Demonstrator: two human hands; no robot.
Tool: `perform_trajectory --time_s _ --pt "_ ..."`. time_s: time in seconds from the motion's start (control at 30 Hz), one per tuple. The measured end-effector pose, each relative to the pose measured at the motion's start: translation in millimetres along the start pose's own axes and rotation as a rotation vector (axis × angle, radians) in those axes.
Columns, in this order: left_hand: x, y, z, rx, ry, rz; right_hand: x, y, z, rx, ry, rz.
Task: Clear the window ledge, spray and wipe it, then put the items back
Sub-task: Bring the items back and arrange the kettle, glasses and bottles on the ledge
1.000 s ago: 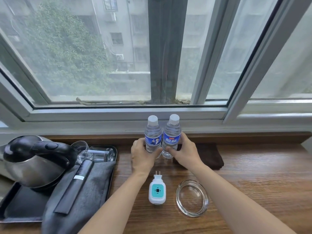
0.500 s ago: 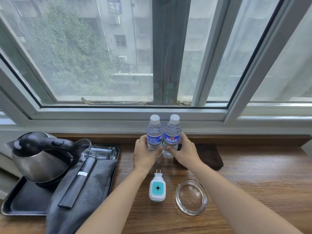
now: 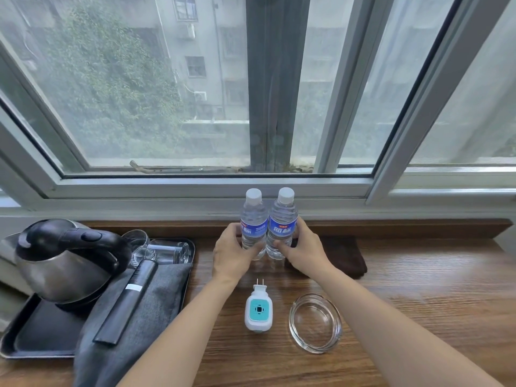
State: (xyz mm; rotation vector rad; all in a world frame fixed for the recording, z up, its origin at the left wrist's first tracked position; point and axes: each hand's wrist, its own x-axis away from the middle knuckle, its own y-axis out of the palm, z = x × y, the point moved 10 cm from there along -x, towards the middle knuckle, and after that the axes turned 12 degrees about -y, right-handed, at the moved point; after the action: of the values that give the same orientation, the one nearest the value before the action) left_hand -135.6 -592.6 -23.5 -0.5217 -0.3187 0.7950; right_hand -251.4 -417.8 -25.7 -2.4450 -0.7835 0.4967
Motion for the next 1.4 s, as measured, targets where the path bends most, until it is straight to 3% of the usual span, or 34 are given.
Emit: perform_trajectory --time_s 0.63,0.83,1.03,1.2,1.4 --pt "8.6 0.6 -7.5 -0.021 -0.047 0.111 1.7 3.5 1.5 -0.002 0.050 -0.018" --pt "3.7 4.0 -16.0 0.006 -0.087 -0.039 11.4 -7.8 -15.6 -0.019 0.027 -0.030" --pt "59.7 -46.6 -31.1 0.075 -0.112 -0.105 81.1 -54.0 -0.4 0.151 0.044 0.112" --pt "125.1 -27.6 -68.0 0.056 -0.102 -0.326 152.6 -34.9 23.1 0.367 0.002 -0.111" --pt "148.1 -0.1 -71.4 -0.081 -0.098 -0.288 179.4 -14.0 27.0 0.493 0.047 -0.191"
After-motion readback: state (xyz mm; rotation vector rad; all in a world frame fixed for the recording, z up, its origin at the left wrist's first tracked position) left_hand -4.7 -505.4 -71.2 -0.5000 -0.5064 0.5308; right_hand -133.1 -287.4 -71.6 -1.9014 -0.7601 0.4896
